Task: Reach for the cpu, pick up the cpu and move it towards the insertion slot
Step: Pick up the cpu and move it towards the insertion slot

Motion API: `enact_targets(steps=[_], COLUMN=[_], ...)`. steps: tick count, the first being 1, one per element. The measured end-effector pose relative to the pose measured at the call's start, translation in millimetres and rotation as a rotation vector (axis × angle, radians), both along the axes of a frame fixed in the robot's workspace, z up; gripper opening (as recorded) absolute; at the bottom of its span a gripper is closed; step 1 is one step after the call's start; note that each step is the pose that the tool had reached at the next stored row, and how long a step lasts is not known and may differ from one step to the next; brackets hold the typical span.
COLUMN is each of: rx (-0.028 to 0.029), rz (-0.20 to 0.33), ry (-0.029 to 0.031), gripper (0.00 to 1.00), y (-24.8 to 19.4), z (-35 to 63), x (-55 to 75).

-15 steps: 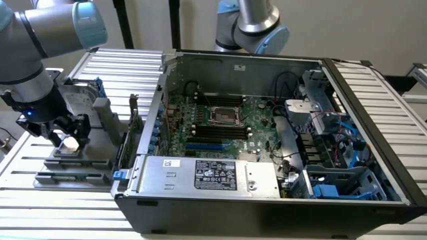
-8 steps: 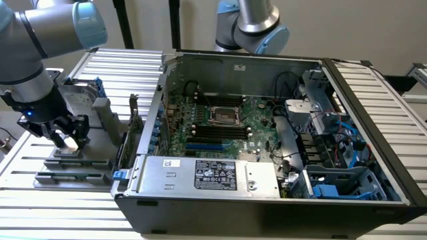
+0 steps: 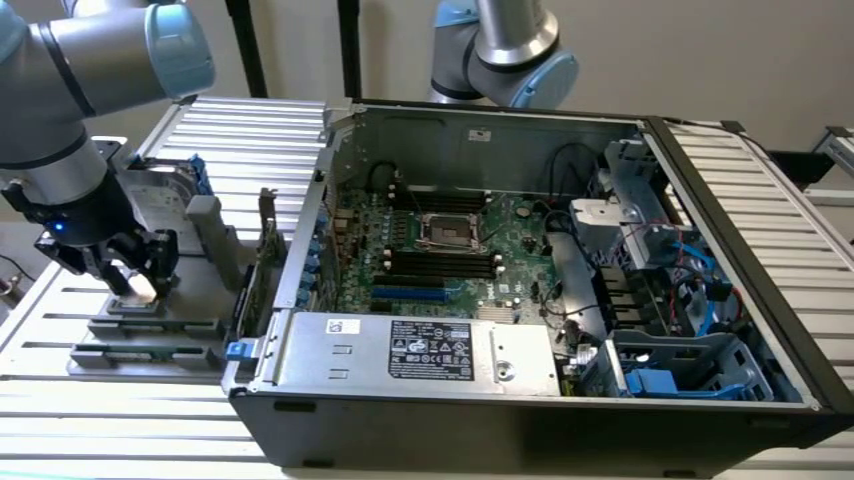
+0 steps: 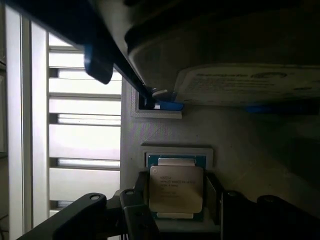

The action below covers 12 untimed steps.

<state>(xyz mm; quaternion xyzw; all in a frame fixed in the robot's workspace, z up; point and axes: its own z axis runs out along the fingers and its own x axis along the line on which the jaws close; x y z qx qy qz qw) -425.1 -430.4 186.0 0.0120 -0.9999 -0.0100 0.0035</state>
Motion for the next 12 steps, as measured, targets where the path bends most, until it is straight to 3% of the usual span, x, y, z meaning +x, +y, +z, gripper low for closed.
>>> enact_targets(steps=[12], rx=[-0.0002], rz=[0.0], ry=[0.0008], gripper=[0.55], y=[-0.1], z=[10.9], x=[-0.1])
